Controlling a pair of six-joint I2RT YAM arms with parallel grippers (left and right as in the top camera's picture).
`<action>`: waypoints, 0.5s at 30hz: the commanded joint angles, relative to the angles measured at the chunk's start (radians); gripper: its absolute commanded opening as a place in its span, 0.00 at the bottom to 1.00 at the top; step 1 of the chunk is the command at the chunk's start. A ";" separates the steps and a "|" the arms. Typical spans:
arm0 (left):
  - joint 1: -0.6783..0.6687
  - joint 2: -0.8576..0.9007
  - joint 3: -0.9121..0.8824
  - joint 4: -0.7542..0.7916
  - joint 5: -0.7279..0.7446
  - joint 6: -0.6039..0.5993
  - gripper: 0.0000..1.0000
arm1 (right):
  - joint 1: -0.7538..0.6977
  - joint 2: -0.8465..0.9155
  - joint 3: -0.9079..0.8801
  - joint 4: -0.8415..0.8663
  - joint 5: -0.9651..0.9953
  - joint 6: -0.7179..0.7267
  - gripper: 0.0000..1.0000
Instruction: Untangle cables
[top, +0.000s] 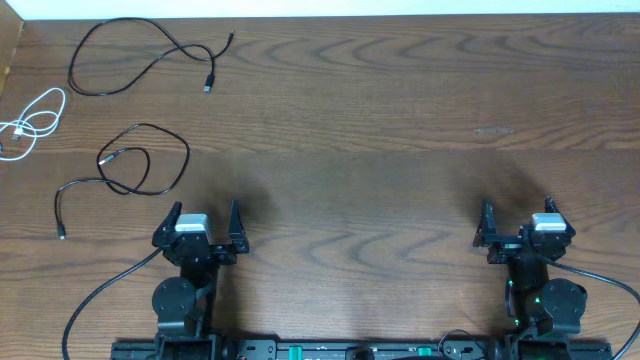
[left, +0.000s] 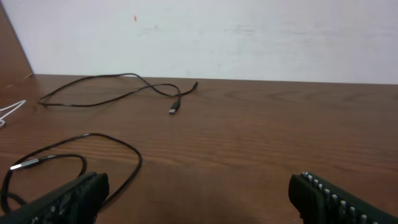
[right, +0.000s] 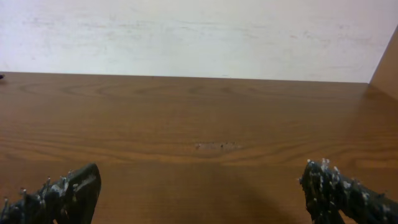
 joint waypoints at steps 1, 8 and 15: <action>-0.003 -0.009 -0.019 -0.038 -0.035 -0.045 0.98 | -0.007 -0.006 -0.001 -0.005 0.011 0.003 0.99; -0.001 -0.009 -0.019 -0.038 -0.051 -0.053 0.98 | -0.007 -0.006 -0.001 -0.005 0.011 0.003 0.99; -0.001 -0.009 -0.019 -0.038 -0.057 -0.013 0.98 | -0.007 -0.006 -0.001 -0.005 0.011 0.003 0.99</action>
